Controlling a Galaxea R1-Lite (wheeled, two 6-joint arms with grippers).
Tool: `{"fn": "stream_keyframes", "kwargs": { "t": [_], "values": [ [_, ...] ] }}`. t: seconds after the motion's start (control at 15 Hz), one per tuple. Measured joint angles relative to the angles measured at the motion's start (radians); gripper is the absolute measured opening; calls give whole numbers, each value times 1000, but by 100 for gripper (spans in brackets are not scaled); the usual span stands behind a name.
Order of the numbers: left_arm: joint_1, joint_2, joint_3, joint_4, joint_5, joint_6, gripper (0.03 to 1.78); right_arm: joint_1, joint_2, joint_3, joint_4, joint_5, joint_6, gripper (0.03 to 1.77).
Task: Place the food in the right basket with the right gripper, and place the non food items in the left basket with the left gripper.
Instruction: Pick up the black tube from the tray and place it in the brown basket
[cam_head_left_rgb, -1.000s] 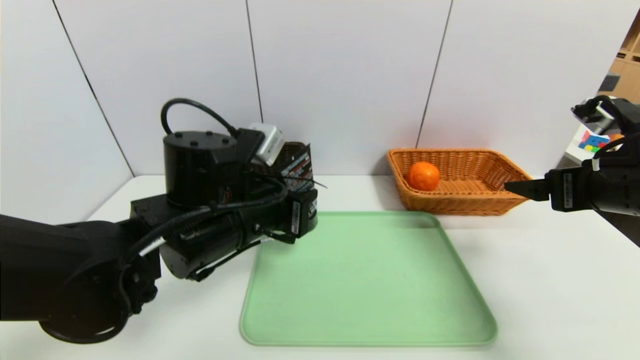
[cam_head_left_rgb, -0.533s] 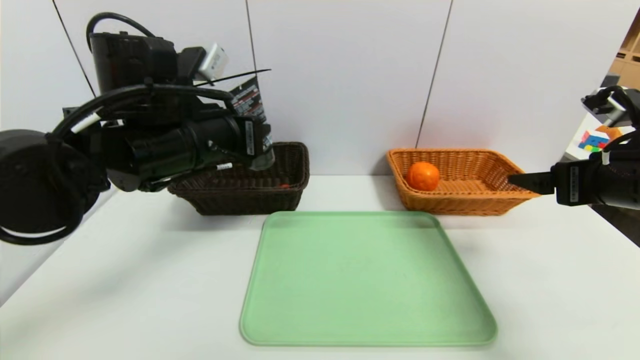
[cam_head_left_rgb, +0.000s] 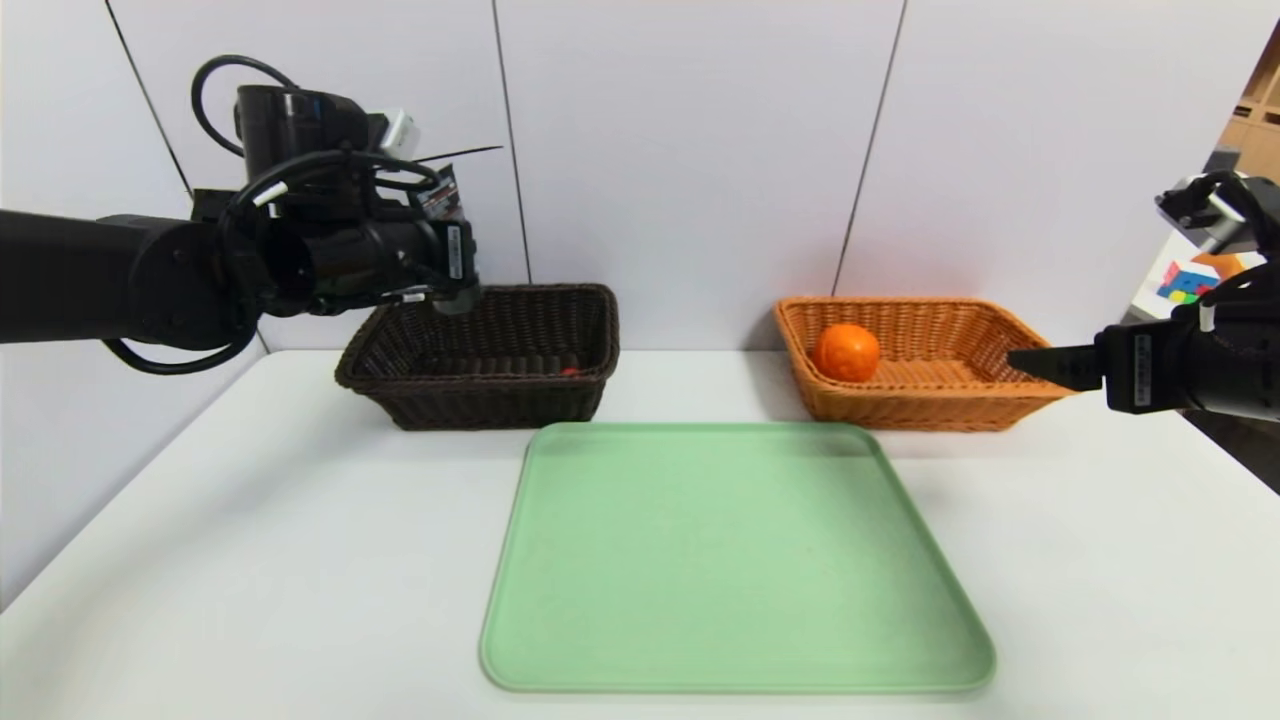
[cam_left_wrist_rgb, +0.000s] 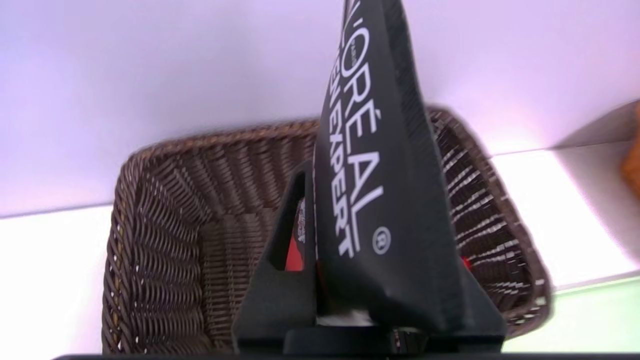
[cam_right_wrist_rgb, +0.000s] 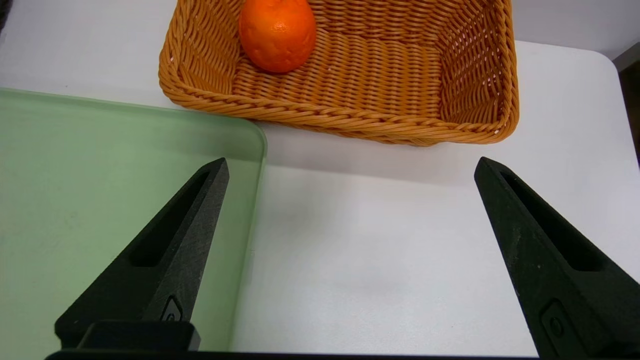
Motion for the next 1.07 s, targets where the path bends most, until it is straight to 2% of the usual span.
{"fn": "stream_keyframes", "kwargs": {
  "t": [0.73, 1.07],
  "values": [
    [75, 246, -175, 43, -5, -1, 43, -5, 17, -3, -1, 8, 3, 169],
    [82, 313, -200, 55, -5, 0, 43, -5, 35, -4, -10, 8, 3, 169]
  ]
}}
